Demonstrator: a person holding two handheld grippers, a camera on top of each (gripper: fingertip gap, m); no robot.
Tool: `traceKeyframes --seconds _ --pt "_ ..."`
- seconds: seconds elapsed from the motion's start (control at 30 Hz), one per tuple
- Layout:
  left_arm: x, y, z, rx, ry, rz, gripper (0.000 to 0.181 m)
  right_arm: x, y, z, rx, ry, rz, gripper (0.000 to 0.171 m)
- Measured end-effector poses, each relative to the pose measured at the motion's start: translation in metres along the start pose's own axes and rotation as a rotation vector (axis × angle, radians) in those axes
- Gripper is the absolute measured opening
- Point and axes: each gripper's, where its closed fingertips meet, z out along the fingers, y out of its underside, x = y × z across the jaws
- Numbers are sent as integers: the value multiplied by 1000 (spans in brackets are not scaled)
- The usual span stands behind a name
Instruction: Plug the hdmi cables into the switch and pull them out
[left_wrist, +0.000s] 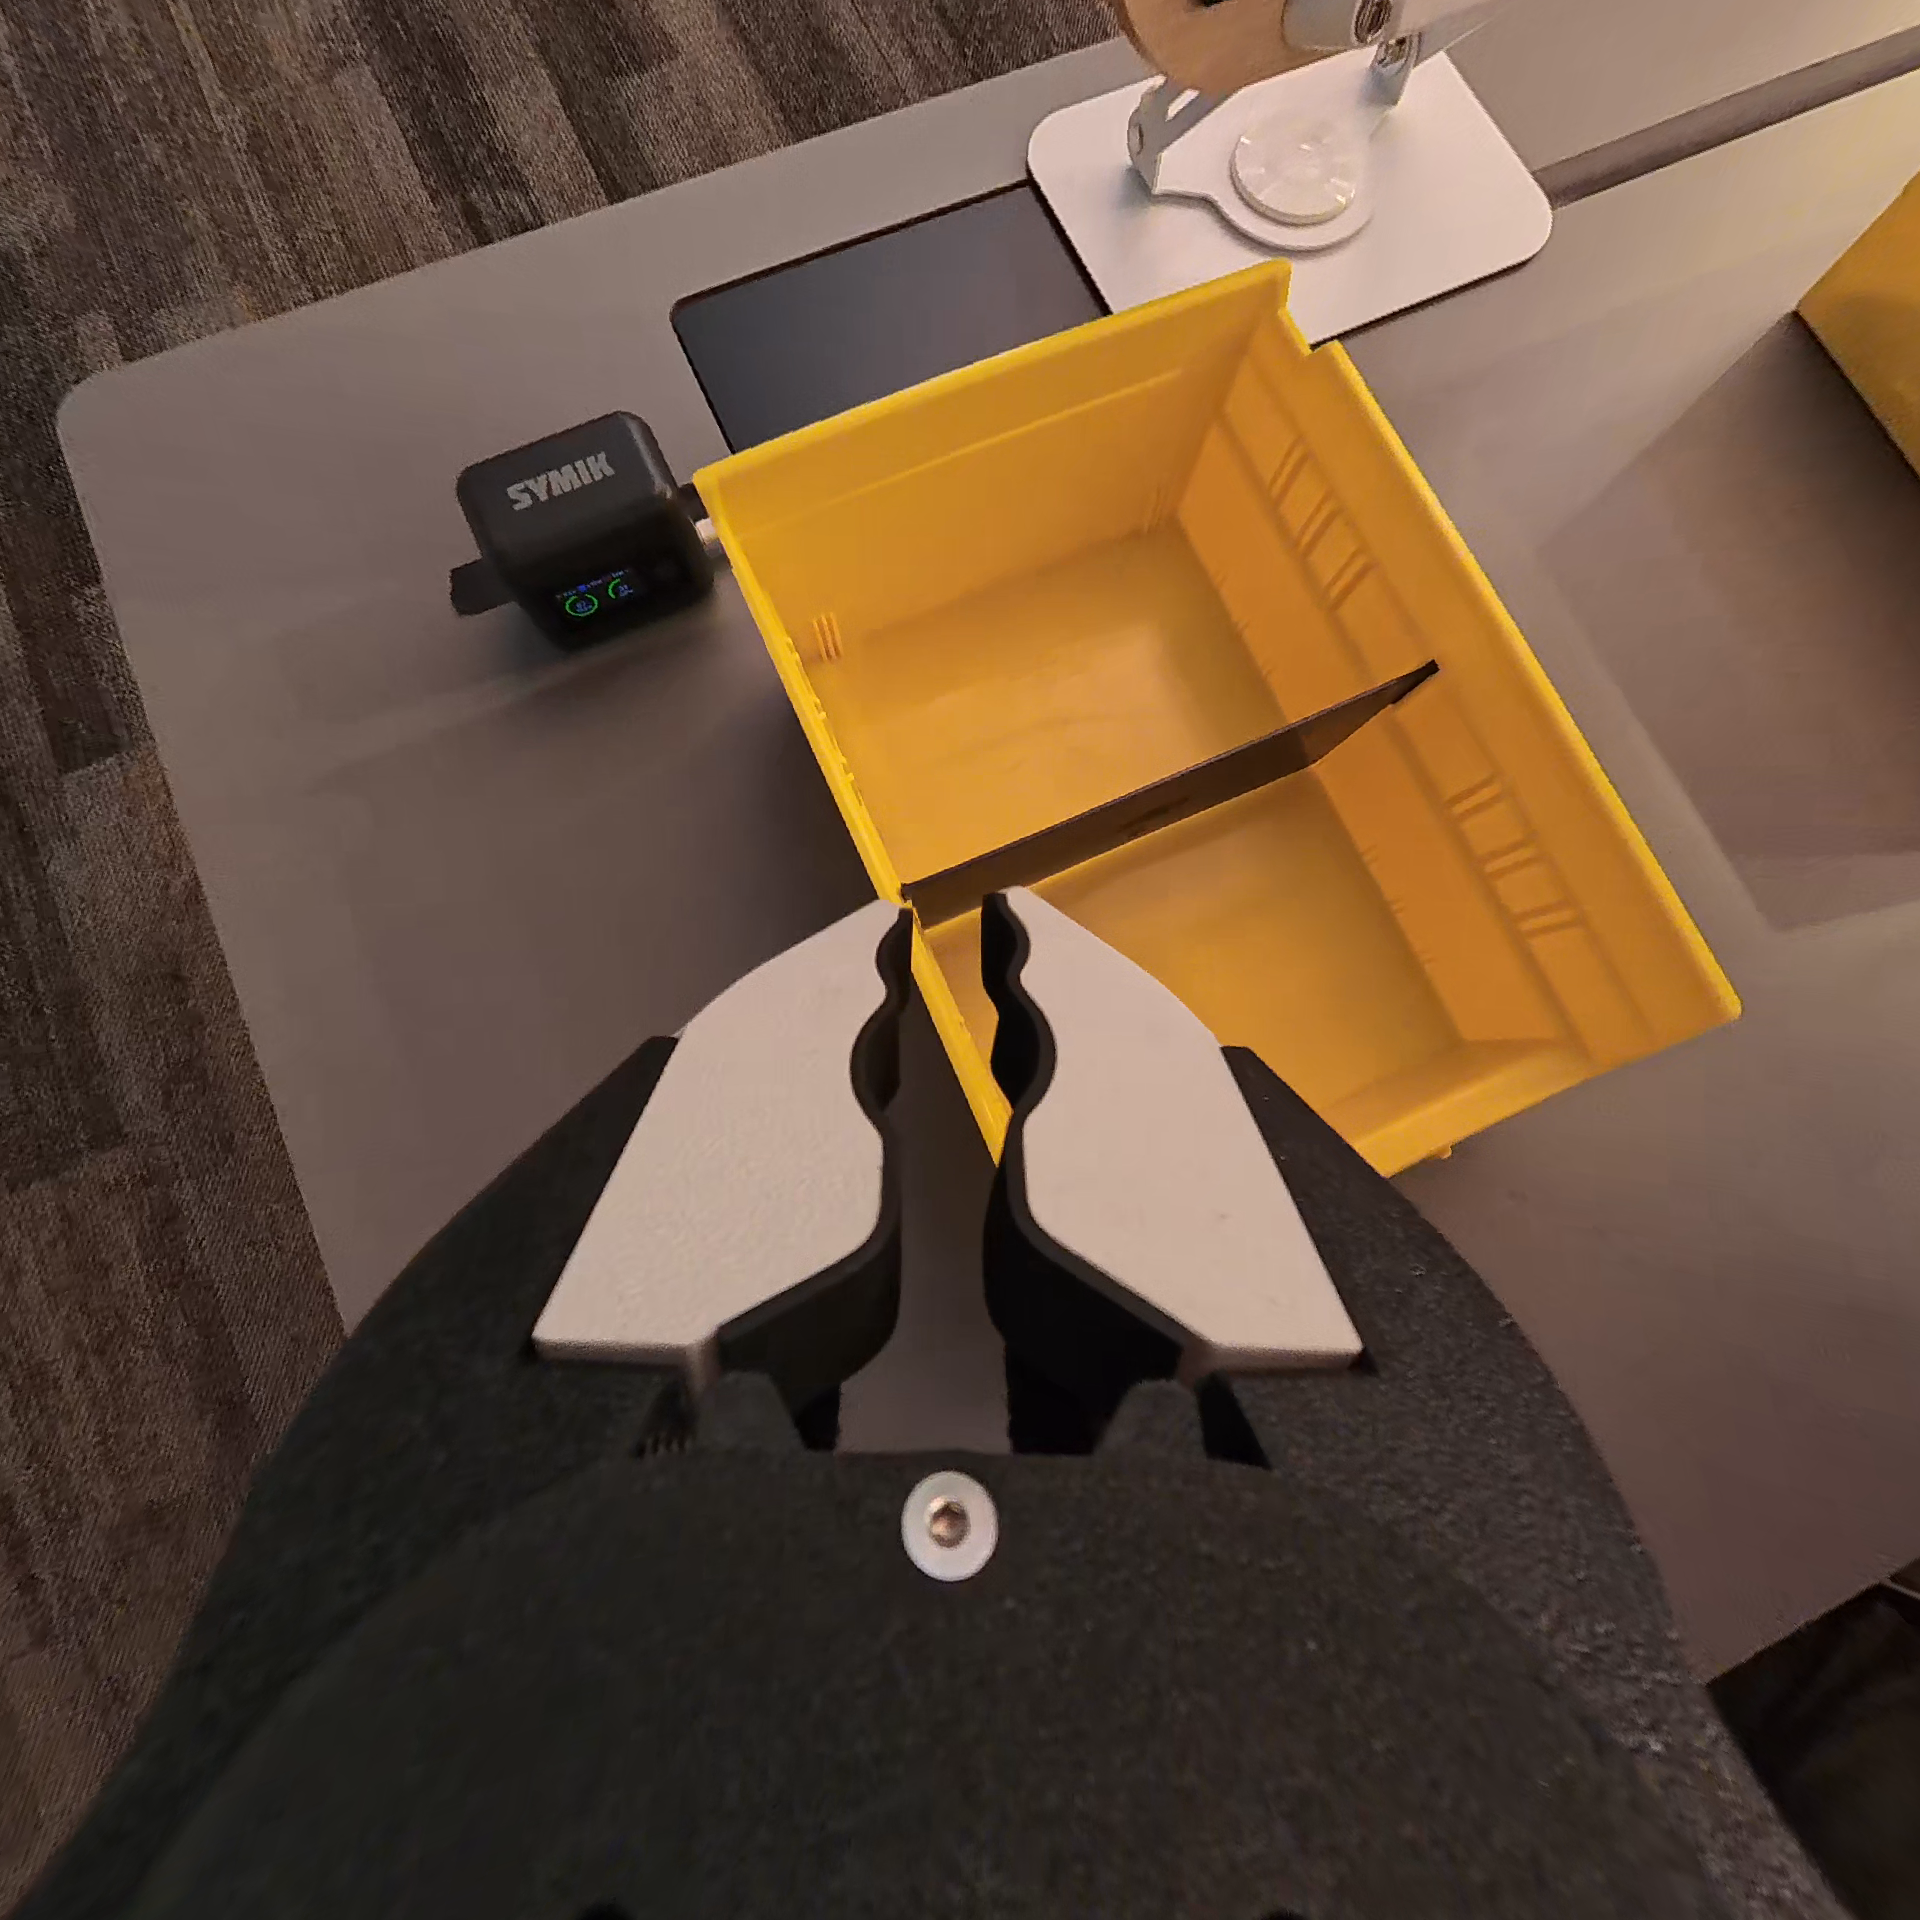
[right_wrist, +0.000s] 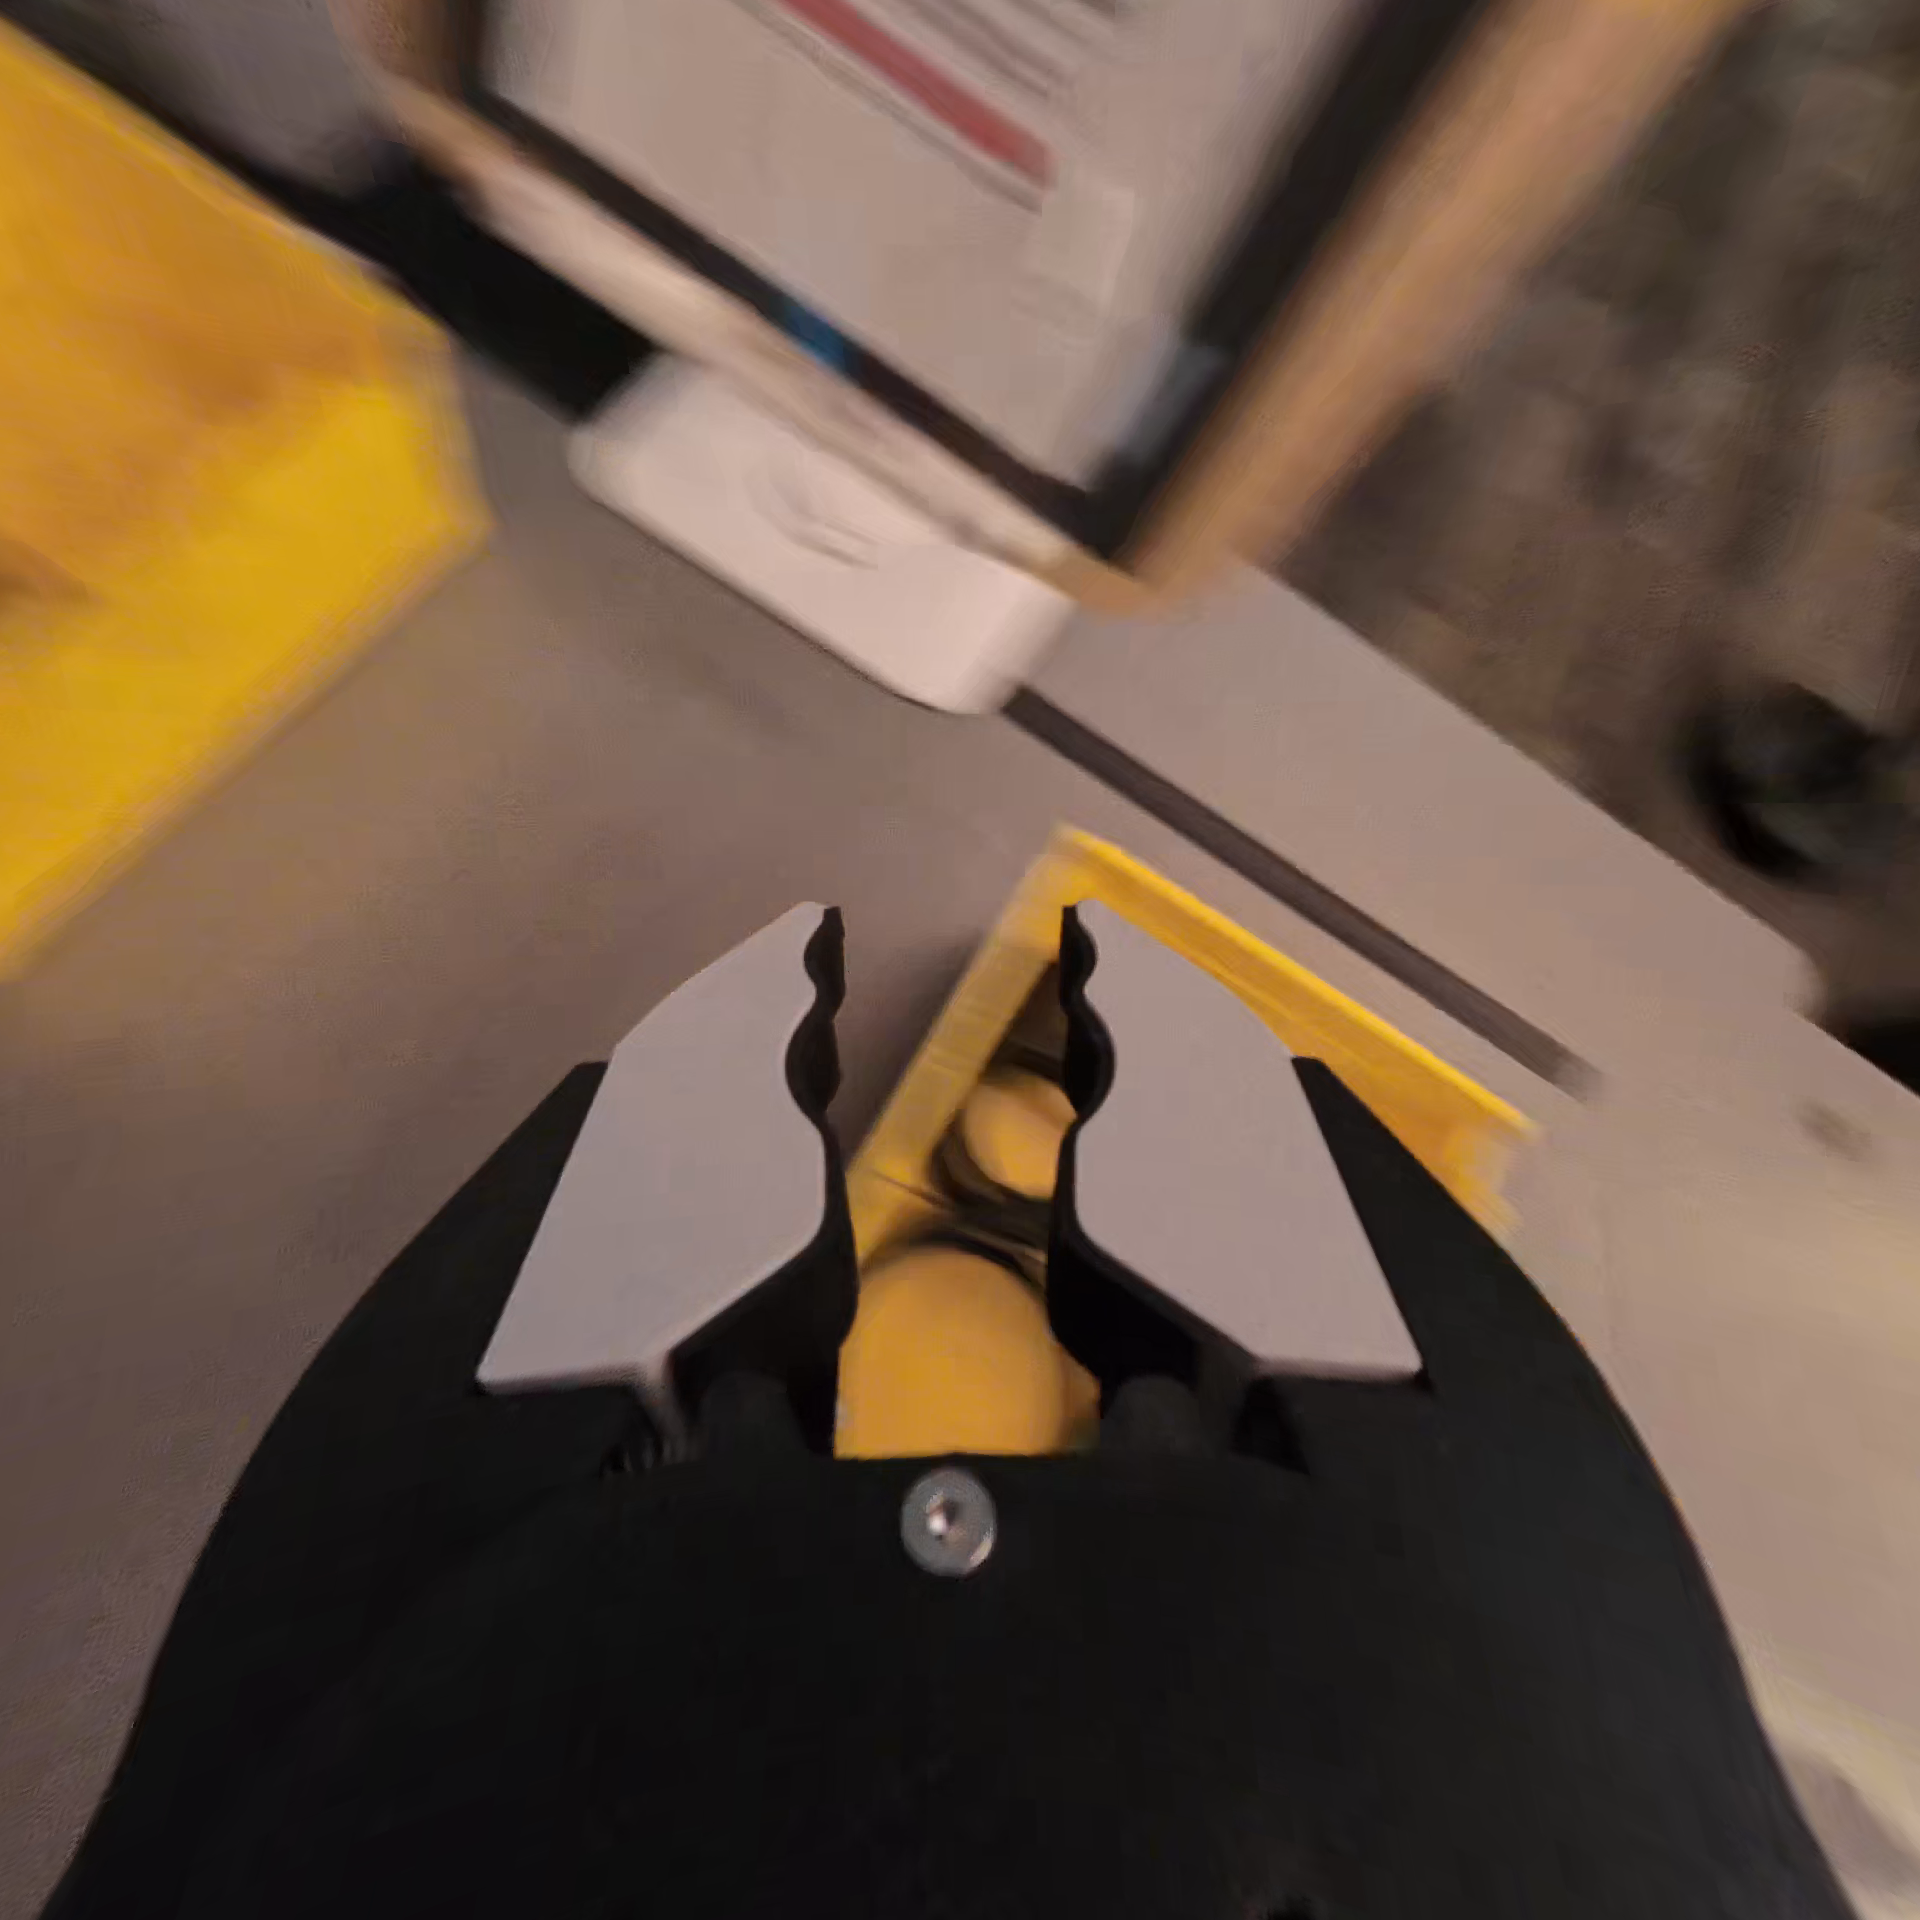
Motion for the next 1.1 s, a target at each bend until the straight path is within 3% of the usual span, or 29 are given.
traceKeyframes --seconds 0.07,0.13,0.23,0.37,0.47,0.7,1.1 --pt "1 -4 -2 20 6 3 12 95 56 -5 -142 192 79 41" --pt "4 -7 -3 36 19 12 12 139 126 -7 -311 184 225 42" --pt "6 -8 -1 33 33 21 11 154 194 -1 -385 132 313 43" --pt "4 -6 4 6 26 17 11 160 252 16 -478 134 367 43" --pt "4 -4 4 -2 18 24 11 142 248 26 -425 0 485 8" --pt "4 -5 3 6 20 27 10 133 244 26 -454 16 499 7" --pt "2 -4 1 17 28 22 9 52 200 45 -524 -17 460 7"
